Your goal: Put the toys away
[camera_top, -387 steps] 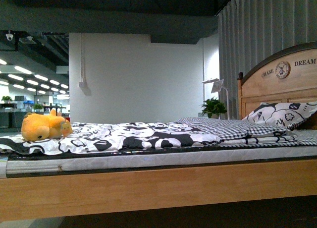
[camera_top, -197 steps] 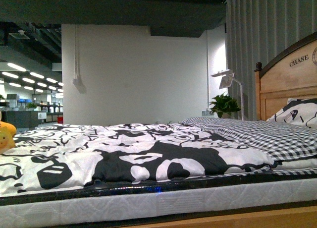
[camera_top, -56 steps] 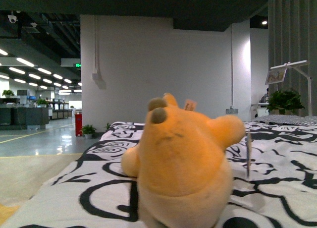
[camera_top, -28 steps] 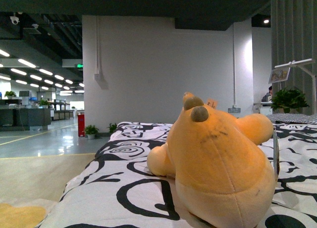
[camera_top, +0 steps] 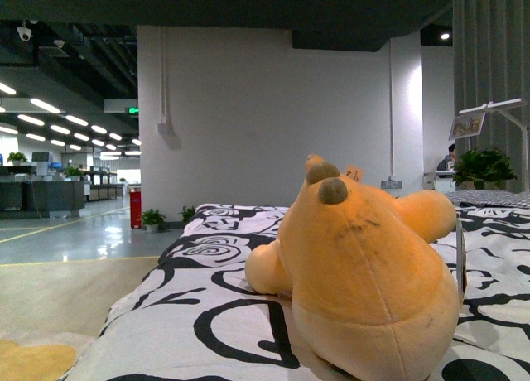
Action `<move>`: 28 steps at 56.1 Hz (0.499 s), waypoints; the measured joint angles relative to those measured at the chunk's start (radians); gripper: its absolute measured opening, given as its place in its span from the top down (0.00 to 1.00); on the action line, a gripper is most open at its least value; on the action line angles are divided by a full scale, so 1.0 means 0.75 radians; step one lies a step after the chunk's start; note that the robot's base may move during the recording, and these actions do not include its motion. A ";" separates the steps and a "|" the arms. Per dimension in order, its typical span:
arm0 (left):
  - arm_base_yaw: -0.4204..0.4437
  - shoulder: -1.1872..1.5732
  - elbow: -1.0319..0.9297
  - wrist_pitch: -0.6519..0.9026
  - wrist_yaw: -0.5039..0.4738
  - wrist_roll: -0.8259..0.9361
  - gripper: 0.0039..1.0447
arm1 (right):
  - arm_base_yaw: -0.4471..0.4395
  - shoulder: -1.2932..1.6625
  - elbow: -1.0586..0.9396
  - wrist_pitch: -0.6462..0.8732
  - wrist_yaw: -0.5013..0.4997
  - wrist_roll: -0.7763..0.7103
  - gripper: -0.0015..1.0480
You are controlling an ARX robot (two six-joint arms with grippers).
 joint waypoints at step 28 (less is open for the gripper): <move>0.000 0.000 0.000 0.000 0.000 0.000 0.06 | 0.170 0.558 0.159 0.502 0.084 0.108 0.06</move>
